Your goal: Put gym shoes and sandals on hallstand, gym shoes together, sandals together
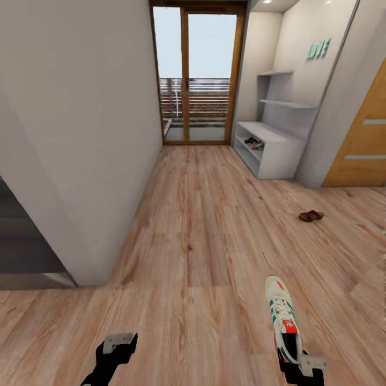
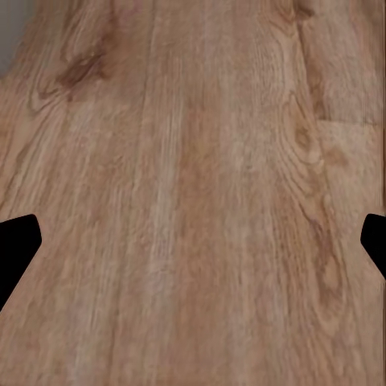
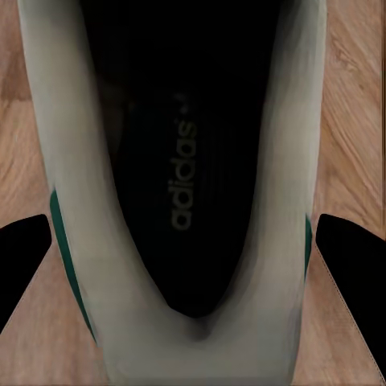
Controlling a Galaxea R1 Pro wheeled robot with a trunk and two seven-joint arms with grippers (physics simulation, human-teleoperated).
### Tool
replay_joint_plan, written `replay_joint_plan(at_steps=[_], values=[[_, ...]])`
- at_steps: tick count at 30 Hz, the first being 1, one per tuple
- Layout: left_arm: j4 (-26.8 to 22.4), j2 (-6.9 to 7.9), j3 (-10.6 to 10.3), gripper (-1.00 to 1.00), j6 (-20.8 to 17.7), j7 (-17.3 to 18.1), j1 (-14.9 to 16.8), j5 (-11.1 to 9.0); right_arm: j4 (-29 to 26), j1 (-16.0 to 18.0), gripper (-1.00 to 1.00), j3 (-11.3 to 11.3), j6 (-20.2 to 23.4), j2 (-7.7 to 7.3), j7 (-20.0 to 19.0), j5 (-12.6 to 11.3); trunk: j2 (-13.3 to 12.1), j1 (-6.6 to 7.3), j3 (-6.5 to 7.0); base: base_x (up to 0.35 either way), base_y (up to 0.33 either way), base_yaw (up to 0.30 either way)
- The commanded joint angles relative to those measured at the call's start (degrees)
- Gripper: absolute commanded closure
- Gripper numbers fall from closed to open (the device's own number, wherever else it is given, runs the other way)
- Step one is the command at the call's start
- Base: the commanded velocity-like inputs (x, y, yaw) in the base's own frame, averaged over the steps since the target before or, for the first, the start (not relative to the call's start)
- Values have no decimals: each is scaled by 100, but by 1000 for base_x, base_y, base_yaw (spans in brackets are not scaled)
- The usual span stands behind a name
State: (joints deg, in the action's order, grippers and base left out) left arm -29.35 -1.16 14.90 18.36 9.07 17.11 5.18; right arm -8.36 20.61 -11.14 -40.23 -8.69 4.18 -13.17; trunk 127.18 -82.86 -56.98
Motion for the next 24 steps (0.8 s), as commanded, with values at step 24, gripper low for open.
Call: replay_joint_plan(at_steps=[24], values=[[-7,-7,56,-100,18,37,3,56,8,1,100,-46,-11,-2,41,-18,2,-3,4,339,0,-69]])
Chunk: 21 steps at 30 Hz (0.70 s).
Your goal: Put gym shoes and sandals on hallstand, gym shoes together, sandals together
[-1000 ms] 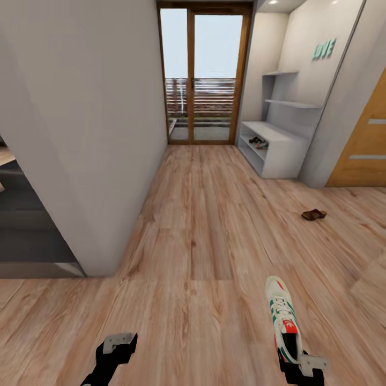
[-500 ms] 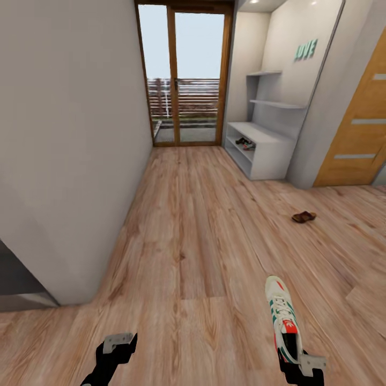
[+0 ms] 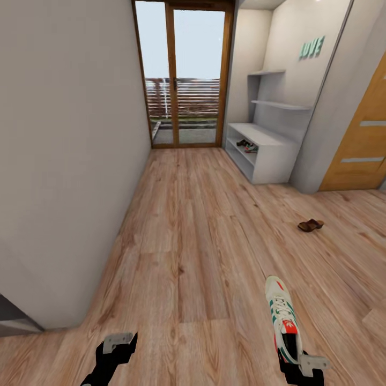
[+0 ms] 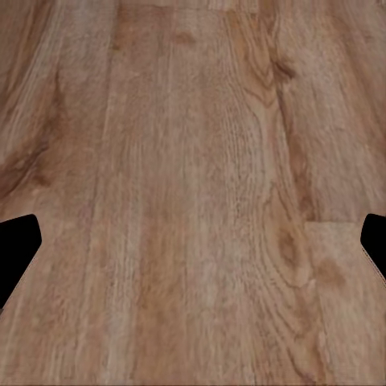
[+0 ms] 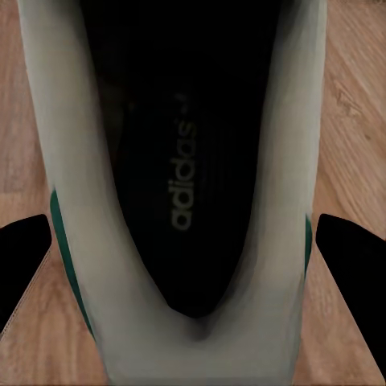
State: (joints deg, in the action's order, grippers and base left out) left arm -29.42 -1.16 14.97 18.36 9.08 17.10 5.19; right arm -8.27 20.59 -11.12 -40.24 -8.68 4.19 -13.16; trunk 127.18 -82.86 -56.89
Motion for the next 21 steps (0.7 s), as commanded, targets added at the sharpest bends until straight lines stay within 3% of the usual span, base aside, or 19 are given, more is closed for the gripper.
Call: replay_joint_plan(at_steps=[1,21], values=[[-1,-7,49,-100,19,35,4,55,0,5,100,-48,-10,-2,39,-20,2,-3,-5,339,0,0],[0,-7,41,-100,19,37,4,56,0,4,100,-48,-10,-2,47,-20,2,-3,-5,339,0,0]])
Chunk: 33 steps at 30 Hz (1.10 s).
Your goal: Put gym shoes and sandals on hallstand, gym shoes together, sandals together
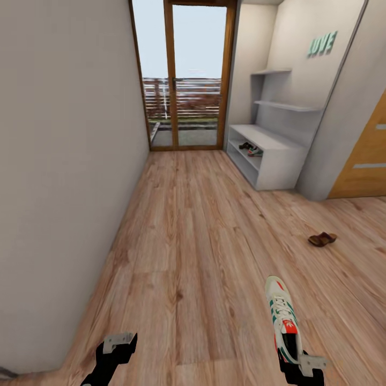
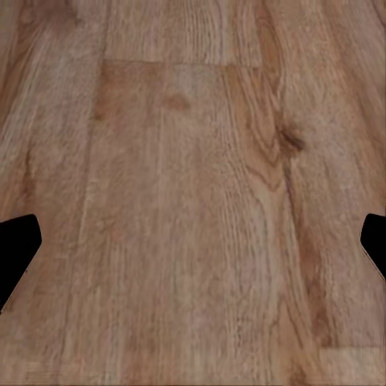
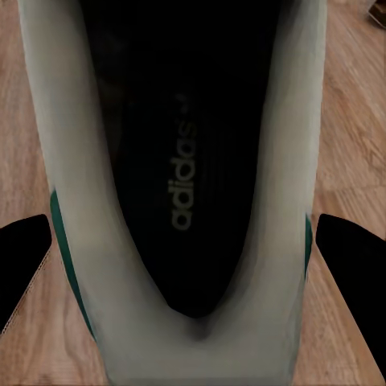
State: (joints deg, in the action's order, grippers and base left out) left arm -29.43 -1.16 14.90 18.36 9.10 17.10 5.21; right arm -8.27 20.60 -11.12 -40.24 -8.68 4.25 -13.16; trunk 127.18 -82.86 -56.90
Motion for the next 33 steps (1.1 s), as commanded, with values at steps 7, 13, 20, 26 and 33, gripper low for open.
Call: replay_joint_plan(at_steps=[7,13,20,26,33], values=[[2,-7,49,-100,19,31,4,51,-8,5,100,-48,-10,-2,49,-20,2,-3,-5,339,0,0],[3,-7,48,-100,21,31,4,54,-8,0,100,-48,-10,-2,57,-20,2,-3,-5,339,0,0],[2,-7,48,-100,26,32,4,53,-8,0,100,-48,-10,-2,50,-20,2,-3,-5,339,0,-58],[4,-7,48,-100,23,33,4,52,-8,5,100,-48,-10,-2,43,-20,2,-3,-5,339,0,-238],[3,-7,50,-100,26,31,4,50,-8,4,100,-48,-10,-2,40,-17,2,-3,-5,339,0,-261]])
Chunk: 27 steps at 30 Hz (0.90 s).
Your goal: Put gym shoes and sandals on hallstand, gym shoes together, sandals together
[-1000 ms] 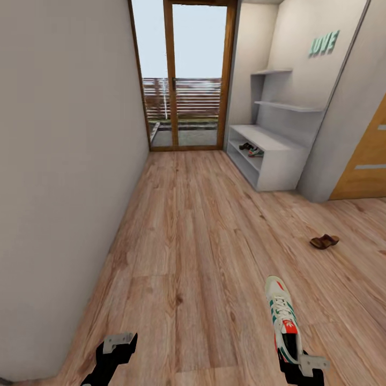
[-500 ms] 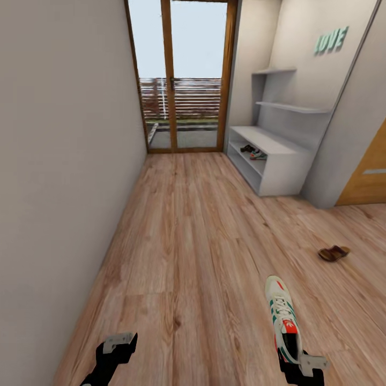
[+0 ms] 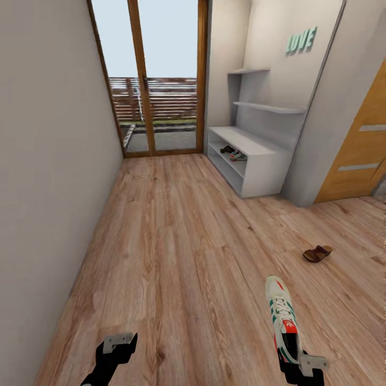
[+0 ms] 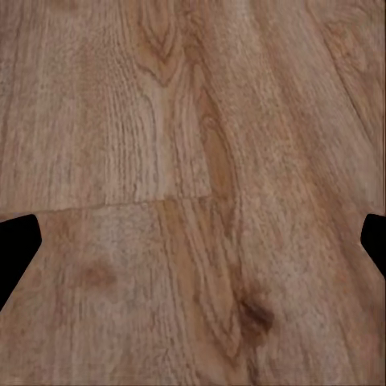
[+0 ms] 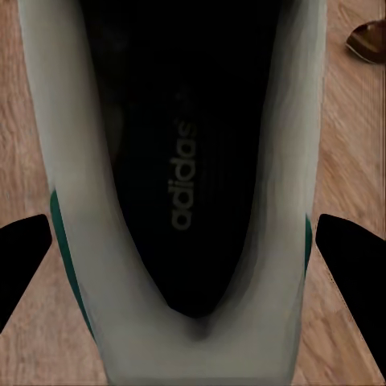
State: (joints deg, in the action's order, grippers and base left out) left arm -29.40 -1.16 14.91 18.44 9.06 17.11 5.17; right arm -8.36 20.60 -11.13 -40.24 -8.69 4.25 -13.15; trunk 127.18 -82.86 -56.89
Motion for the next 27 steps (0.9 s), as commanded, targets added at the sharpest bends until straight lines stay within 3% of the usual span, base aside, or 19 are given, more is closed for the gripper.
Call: replay_joint_plan(at_steps=[1,13,27], values=[[-2,-7,48,-100,19,35,3,54,1,3,100,-49,-11,-2,40,-16,2,-3,-5,339,0,-263],[-2,-7,52,-100,19,38,3,54,2,5,100,-56,-11,-2,40,-12,2,-3,-5,339,0,-252],[-2,-7,52,-100,12,35,3,54,1,3,100,-56,-11,-2,40,-12,2,-3,-5,339,0,-17]])
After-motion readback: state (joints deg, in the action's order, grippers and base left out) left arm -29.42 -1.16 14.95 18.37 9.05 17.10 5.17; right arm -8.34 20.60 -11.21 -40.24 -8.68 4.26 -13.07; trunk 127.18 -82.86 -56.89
